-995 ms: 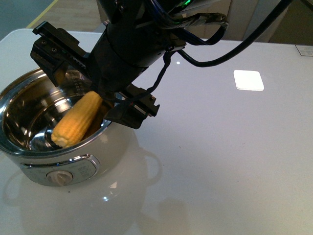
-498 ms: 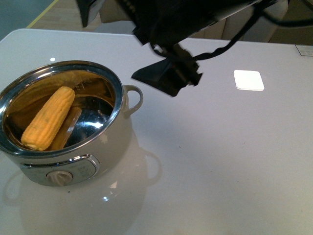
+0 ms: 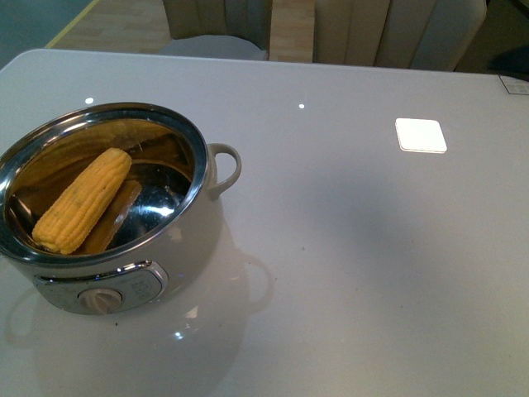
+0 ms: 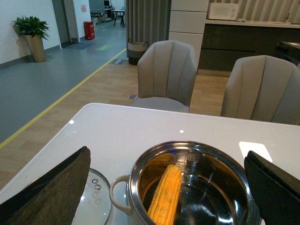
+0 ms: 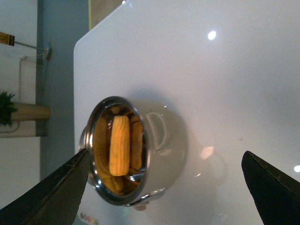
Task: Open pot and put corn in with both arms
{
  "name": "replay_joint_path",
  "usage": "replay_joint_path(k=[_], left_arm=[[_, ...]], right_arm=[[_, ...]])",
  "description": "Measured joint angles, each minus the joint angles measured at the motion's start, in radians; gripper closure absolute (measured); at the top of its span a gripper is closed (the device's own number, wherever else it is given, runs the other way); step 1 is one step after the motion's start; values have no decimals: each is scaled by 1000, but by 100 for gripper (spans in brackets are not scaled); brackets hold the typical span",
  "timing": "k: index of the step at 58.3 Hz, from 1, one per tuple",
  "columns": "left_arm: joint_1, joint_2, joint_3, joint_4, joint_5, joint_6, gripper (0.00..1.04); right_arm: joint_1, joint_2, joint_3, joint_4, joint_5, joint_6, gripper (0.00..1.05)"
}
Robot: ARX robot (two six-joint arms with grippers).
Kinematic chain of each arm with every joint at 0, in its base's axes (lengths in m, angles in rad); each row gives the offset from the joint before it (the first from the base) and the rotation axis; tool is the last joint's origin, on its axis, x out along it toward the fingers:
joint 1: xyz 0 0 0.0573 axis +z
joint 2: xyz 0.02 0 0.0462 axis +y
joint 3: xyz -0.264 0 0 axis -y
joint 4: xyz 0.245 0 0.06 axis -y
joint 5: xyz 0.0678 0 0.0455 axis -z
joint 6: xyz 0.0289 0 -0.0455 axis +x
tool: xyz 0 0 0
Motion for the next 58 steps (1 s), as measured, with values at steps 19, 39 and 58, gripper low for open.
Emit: replay_joint_path(k=[19, 39, 58], left_arm=[[0, 0, 0, 0, 0, 0, 7], [0, 0, 0, 0, 0, 0, 7], [0, 0, 0, 0, 0, 0, 7]], right_arm=[[-273, -333, -166, -154, -83, -338, 9], [-385, -478, -229, -154, -81, -530, 12], [-285, -673, -613, 511, 192, -703, 73]])
